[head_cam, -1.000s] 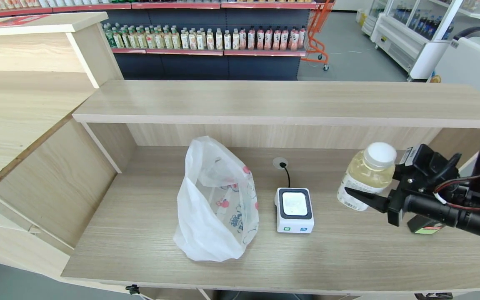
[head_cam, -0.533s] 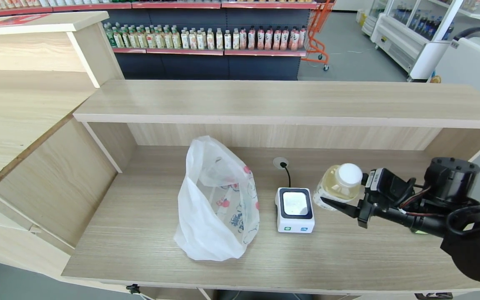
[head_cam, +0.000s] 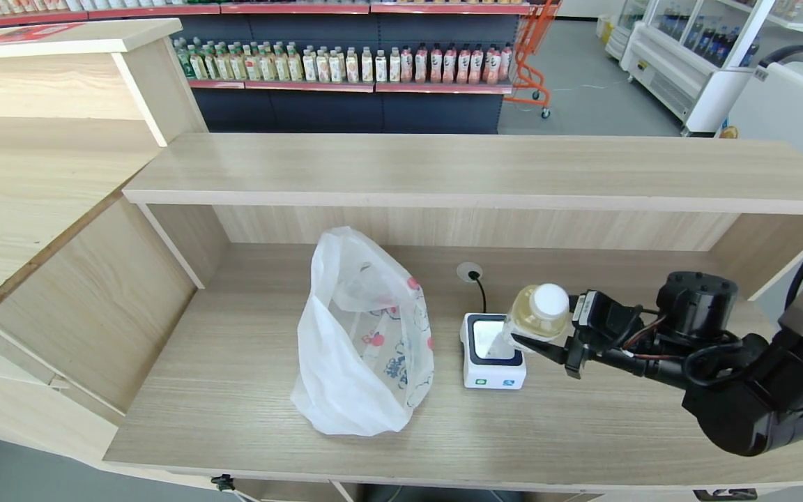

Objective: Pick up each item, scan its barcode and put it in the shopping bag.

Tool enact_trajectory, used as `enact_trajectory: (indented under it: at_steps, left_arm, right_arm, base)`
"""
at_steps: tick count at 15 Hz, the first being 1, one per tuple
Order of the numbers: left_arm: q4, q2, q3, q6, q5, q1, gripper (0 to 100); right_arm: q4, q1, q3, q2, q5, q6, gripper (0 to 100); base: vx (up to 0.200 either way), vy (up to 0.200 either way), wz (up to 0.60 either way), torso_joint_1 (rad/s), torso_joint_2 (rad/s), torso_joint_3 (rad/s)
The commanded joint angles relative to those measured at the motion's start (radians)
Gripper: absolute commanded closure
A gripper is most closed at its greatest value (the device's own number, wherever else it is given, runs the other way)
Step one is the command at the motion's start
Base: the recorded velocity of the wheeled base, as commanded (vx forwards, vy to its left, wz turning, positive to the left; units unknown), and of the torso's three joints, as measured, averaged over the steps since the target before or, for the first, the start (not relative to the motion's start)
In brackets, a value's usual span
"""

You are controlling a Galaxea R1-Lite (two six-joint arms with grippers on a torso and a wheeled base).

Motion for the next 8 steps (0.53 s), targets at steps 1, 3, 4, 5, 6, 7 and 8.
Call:
enact_trajectory:
  at_steps: [1,3,4,5,6,7,8]
  left_arm:
    - [0.000,0.000,0.000,0.000,0.000,0.002,0]
    - [0.000,0.000,0.000,0.000,0.000,0.002,0]
    - [0.000,0.000,0.000,0.000,0.000,0.000,0]
    - [0.000,0.000,0.000,0.000,0.000,0.000,0]
    - [0.000,0.000,0.000,0.000,0.000,0.000,0]
    - [0.000,0.000,0.000,0.000,0.000,0.000,0]
    - [0.000,0.000,0.000,0.000,0.000,0.000,0]
  right_arm:
    - [-0.021,0.005,-0.029,0.052,0.001,-0.003,100]
    - [-0.053,0.019,-0.051,0.085,0.002,-0.003,100]
    - [-0.075,0.022,-0.057,0.102,0.004,-0.003,100]
    - [-0.088,0.022,-0.059,0.112,0.004,-0.003,100]
    - [-0.098,0.022,-0.062,0.123,0.004,-0.003,100]
    - [-0.107,0.022,-0.065,0.135,0.004,-0.003,100]
    - [-0.122,0.022,-0.068,0.148,0.004,-0.001,100]
  base:
    - [0.000,0.000,0.00,0.000,0.00,0.000]
    - [0.000,0.000,0.00,0.000,0.00,0.000]
    - [0.000,0.000,0.00,0.000,0.00,0.000]
    - [0.000,0.000,0.00,0.000,0.00,0.000]
    - [0.000,0.000,0.00,0.000,0.00,0.000]
    - [0.000,0.000,0.00,0.000,0.00,0.000]
    - [0.000,0.000,0.00,0.000,0.00,0.000]
